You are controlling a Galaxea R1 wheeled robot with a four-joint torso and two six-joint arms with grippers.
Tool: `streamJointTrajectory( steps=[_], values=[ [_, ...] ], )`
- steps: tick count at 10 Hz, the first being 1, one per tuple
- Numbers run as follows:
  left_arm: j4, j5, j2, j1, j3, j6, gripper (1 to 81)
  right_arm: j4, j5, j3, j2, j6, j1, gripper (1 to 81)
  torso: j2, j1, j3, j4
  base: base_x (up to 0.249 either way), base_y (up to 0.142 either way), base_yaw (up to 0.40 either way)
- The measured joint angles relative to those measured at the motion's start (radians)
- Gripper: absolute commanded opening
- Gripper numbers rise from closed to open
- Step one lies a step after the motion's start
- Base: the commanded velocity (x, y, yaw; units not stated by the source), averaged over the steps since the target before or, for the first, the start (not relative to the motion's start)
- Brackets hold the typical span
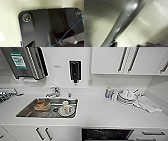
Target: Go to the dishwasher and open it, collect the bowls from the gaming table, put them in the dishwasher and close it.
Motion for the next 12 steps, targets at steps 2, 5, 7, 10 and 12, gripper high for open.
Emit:
streamJointTrajectory(
  steps=[2,5,7,10,12],
  values=[
    [0.000,0.000,0.000,0.000,0.000,0.000,81.1,0.000,0.033,0.060,0.003,0.000,0.046,81.1,0.000,0.000,0.000,0.000,0.000,0.000,0.000],
    [-0.001,0.000,0.001,0.000,0.000,0.000,81.1,-0.084,0.013,0.022,0.029,-0.001,-0.029,81.1,0.000,0.000,0.000,0.000,0.000,0.000,0.000],
    [-0.002,0.000,0.003,0.000,0.000,0.001,81.1,-0.198,0.002,-0.094,0.076,-0.009,-0.108,81.1,0.000,0.000,0.000,0.000,0.000,0.000,0.000],
    [-0.003,0.000,0.004,-0.002,0.011,0.000,81.1,-0.348,0.000,-0.369,0.139,-0.018,-0.196,81.1,0.000,0.000,0.000,0.000,0.000,0.000,0.000],
    [-0.002,0.000,0.006,-0.006,0.014,0.001,81.1,-0.433,0.003,-0.567,0.225,-0.021,-0.245,81.1,0.000,0.000,0.000,0.000,0.000,0.000,0.000]
  ],
)
